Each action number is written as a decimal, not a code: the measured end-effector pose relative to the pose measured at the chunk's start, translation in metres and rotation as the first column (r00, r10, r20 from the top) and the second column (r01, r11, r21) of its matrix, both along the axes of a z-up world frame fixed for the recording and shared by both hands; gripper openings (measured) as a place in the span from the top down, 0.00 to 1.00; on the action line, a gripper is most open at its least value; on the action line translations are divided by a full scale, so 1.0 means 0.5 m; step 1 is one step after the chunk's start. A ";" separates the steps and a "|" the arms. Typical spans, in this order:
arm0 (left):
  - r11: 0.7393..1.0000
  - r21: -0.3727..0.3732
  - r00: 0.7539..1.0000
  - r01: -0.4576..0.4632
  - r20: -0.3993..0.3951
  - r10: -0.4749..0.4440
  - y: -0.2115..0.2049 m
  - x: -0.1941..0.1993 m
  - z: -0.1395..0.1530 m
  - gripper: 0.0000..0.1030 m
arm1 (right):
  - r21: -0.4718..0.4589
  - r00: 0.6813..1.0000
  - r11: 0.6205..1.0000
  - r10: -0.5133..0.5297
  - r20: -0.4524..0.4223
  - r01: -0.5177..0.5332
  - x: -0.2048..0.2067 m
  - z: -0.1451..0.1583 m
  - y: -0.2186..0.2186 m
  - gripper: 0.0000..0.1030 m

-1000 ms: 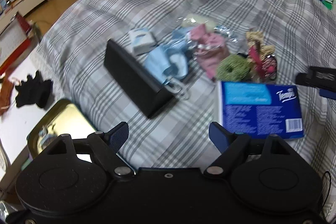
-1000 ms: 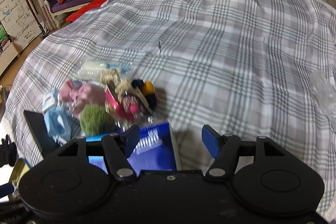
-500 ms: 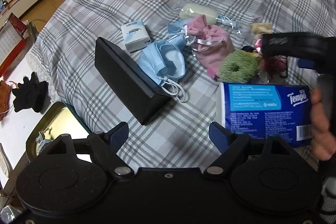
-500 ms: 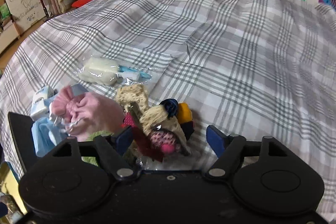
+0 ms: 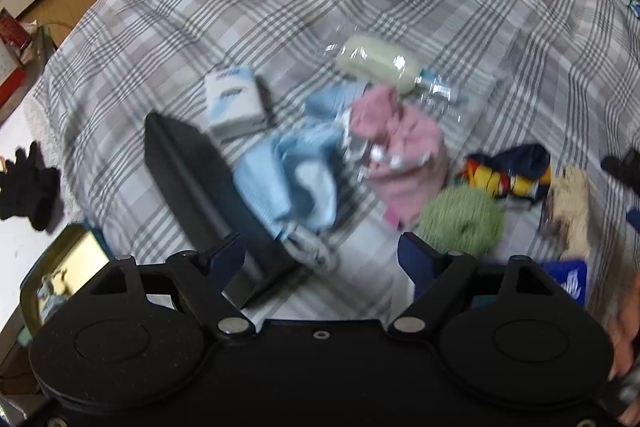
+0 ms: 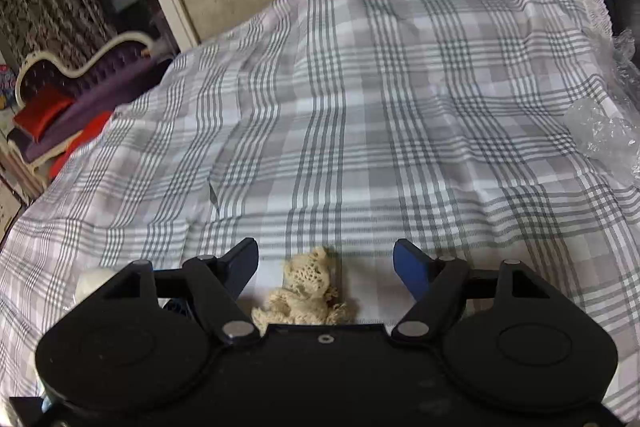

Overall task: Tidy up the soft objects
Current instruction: 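Move both tools back to the bed toward the pink pouch and lace doily, then grasp the pink fleece pouch with the left tool while the right tool grasps the lace doily, then carry the pink pouch and lace doily in both tools to the gold tray, then lower the pink pouch into the tray and open the left tool while the right tool releases the lace doily, then move both tools back over the bed toward the green scrubber and sock bundle, then grasp the green knit scrubber with the left tool while the right tool grasps the colourful sock bundle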

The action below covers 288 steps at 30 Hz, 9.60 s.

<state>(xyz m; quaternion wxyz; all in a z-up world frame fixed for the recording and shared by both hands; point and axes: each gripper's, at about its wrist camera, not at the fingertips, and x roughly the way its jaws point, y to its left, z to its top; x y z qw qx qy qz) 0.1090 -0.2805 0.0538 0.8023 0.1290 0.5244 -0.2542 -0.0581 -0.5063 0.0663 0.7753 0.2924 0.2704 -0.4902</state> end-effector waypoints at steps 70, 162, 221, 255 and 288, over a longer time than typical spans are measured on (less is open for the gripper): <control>0.902 -0.122 0.894 0.414 -0.130 -0.428 -0.266 -0.207 0.074 0.46 | 0.191 0.978 0.974 0.149 -0.148 -0.120 -0.206 -0.007 -0.082 0.65; 0.864 0.026 0.850 -0.502 -0.167 0.499 0.594 0.189 -0.192 0.45 | 0.505 0.247 0.290 0.957 -0.153 -0.813 0.291 -0.133 0.840 0.64; 0.970 -0.019 0.968 -0.244 -0.071 0.242 0.486 -0.058 -0.121 0.22 | 0.372 0.566 0.565 0.816 -0.118 -0.737 -0.021 0.035 0.551 0.38; 0.999 0.003 0.999 0.041 -0.026 -0.041 0.114 -0.029 0.019 0.20 | 0.180 0.867 0.886 0.458 -0.196 -0.428 0.153 -0.005 0.089 0.01; 0.987 -0.033 0.980 0.154 -0.125 -0.157 -0.135 -0.031 -0.025 0.16 | 0.062 0.977 0.988 0.152 -0.146 -0.145 0.079 -0.046 -0.040 0.37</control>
